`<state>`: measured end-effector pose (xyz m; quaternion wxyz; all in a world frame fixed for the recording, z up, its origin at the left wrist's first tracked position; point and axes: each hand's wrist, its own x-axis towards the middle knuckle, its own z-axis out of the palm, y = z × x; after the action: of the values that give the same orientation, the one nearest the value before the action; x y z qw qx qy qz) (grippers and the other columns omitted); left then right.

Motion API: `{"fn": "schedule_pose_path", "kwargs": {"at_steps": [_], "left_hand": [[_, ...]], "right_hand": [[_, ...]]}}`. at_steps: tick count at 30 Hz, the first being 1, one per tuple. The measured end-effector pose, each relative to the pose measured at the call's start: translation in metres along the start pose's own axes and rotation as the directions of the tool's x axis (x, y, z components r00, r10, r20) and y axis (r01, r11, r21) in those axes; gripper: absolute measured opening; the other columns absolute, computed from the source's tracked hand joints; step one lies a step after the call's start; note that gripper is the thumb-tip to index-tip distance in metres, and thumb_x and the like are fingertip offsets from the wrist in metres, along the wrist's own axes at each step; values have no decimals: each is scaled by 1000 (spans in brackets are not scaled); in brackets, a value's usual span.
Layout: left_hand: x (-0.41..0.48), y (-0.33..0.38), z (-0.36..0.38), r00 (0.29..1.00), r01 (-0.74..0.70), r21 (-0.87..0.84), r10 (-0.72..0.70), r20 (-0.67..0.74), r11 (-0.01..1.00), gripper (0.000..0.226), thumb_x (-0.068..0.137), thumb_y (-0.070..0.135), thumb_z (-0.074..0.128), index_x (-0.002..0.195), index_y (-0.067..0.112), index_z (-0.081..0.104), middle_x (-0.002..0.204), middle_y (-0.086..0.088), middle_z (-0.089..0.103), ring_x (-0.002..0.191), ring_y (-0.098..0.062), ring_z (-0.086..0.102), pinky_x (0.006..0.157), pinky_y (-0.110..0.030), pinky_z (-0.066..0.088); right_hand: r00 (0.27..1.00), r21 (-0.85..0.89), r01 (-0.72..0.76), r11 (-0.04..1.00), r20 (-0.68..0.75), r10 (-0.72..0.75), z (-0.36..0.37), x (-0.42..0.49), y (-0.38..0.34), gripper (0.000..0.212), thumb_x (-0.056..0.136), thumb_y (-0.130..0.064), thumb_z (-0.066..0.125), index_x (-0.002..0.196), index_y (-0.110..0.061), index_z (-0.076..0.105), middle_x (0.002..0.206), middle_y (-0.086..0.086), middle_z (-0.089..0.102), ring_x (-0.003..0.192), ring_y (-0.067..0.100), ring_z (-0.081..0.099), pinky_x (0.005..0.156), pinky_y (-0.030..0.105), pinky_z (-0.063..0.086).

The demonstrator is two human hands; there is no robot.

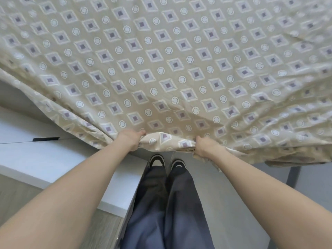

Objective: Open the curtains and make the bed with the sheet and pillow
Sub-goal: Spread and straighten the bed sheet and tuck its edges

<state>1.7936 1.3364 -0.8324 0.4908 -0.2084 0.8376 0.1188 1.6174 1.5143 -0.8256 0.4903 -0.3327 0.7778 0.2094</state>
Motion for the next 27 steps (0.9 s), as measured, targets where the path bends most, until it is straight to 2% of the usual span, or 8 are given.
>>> {"fn": "schedule_pose_path", "kwargs": {"at_steps": [5,8,11,13,15,19,22,27], "left_hand": [[33,2,4,1000,24,59,-24,2,998,57,94,21,45,144,22,18,118,-11,61,106,-31,60,70,-33,42],[47,5,0,999,39,47,-41,23,998,61,89,20,49,143,25,22,117,-6,61,107,-27,59,67,-31,40],[55,10,-7,991,46,6,-46,123,999,92,75,19,68,147,34,12,122,-4,59,112,-25,56,71,-32,45],[50,11,-18,987,23,31,-27,159,999,109,73,21,74,150,39,-1,141,-1,48,125,-23,49,86,-35,46],[44,14,-31,994,5,22,-7,107,1000,97,80,19,69,151,35,4,151,-1,34,133,-22,41,94,-34,44],[30,29,-58,994,21,-236,-46,-100,971,59,92,16,46,147,25,29,146,-3,42,131,-24,44,98,-38,42],[12,45,-86,986,-35,-379,-29,-163,925,51,91,19,44,141,25,39,142,-3,47,129,-25,45,101,-40,43],[-32,74,-143,966,-131,-460,8,-259,878,44,93,18,42,137,23,45,139,-3,50,126,-25,48,102,-38,42]], "right_hand": [[998,-61,-23,998,-59,19,-4,31,3,43,95,-22,52,133,-6,42,131,14,54,119,33,54,92,38,44],[998,-93,-38,995,-44,34,-12,46,5,50,93,-31,57,134,-6,43,130,11,56,119,31,54,92,38,44],[990,-190,-26,982,135,52,-19,51,10,74,81,-37,68,144,-17,34,125,9,59,117,29,57,94,39,46],[980,-331,15,943,194,52,-20,46,15,85,71,-33,80,143,-23,36,128,7,57,122,28,53,97,41,45],[990,-375,43,926,140,10,-18,40,18,73,70,-28,81,133,-20,47,129,6,57,122,26,53,91,36,45],[997,-150,59,987,48,-53,-21,16,25,59,82,-18,60,138,-27,46,134,2,54,124,23,51,93,35,44],[998,-16,52,999,21,-51,-31,-10,36,52,87,-17,49,137,-31,46,137,-1,52,128,21,47,96,36,41],[996,126,-15,992,-88,26,-58,-73,73,45,89,-20,47,133,-31,49,134,-1,53,124,22,50,97,34,43]]}}
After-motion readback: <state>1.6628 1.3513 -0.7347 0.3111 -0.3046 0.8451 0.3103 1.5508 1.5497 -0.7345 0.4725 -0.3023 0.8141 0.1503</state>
